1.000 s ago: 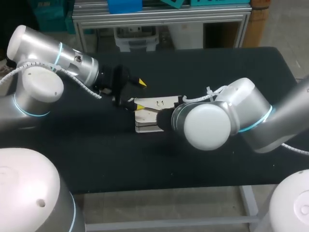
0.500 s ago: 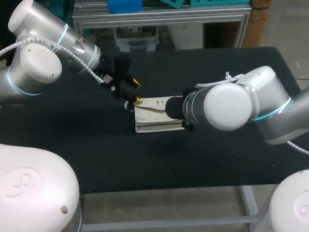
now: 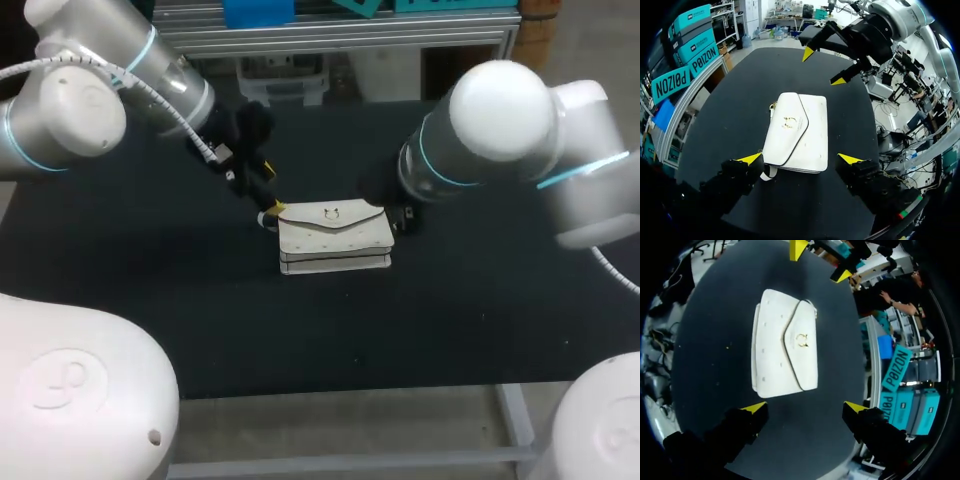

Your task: Pick up the bag, open it, inspect its contents, close it, and place it on the opposite side

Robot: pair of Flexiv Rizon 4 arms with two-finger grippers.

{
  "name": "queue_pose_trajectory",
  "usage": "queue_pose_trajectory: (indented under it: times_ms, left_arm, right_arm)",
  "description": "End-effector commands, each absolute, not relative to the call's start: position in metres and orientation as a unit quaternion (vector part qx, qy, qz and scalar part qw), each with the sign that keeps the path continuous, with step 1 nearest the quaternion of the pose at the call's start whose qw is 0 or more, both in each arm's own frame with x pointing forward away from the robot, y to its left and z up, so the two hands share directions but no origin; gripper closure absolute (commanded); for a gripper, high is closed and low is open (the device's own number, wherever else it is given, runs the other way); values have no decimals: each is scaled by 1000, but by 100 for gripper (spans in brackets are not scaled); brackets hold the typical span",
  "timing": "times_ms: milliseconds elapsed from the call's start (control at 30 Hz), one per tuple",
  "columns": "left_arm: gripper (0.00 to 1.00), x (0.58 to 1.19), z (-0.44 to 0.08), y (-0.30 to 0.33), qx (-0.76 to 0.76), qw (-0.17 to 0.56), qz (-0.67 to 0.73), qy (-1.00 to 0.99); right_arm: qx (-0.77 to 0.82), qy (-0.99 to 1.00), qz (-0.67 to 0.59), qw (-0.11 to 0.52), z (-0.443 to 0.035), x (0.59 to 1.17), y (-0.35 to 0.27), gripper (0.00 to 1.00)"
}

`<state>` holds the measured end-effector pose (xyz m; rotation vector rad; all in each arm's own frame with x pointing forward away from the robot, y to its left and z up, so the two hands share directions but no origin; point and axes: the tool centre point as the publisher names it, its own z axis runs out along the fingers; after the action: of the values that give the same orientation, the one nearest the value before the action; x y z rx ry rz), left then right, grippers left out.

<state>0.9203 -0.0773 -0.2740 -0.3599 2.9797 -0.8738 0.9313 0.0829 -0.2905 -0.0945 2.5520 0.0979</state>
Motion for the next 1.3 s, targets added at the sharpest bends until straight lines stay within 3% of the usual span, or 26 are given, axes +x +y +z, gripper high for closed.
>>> queue_pose_trajectory:
  times_ms: [33,533,1033,1300]
  left_arm:
    - [0,920,-276,-76,-117,4,-281,953]
    - [0,909,-279,-67,-149,4,-261,954]
    - [0,909,-279,-67,-149,4,-261,954]
    - [0,913,-286,-92,-406,-6,-216,888]
  right_arm:
    - [-27,978,0,206,-280,931,91,0]
    - [-7,996,36,87,-290,945,74,0]
    - [-1,997,30,76,-289,948,80,0]
    - [159,984,70,-30,-279,975,80,0]
